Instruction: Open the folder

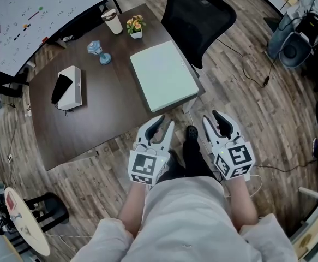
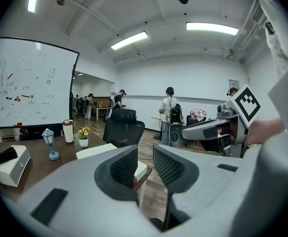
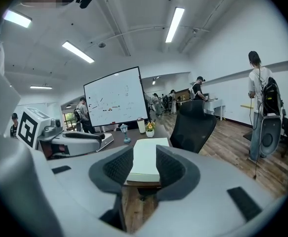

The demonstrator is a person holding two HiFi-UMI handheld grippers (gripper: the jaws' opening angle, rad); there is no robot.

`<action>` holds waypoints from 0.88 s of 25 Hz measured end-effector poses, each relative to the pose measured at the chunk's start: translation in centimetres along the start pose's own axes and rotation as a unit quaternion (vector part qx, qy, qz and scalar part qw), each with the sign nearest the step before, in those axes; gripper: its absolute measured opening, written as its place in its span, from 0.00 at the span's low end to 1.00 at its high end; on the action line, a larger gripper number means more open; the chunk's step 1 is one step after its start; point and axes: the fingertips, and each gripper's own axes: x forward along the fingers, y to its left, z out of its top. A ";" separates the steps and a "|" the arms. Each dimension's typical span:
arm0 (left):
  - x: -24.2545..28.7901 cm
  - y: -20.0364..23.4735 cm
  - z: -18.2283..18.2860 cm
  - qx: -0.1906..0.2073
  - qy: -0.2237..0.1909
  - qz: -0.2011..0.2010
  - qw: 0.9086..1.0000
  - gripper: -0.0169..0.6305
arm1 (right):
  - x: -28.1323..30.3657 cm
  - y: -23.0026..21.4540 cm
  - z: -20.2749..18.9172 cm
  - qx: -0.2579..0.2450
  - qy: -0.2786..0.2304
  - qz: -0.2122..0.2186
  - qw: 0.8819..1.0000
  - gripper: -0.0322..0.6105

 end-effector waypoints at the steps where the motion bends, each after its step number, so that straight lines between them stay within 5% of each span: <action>1: 0.4 0.1 -0.1 0.001 0.002 0.001 1.000 0.16 | 0.3 -0.3 0.0 0.001 0.002 0.001 1.000 0.26; 22: 7.0 1.5 -2.1 0.011 0.061 0.003 0.998 0.22 | 5.6 -5.2 -0.8 0.009 0.049 0.019 0.999 0.30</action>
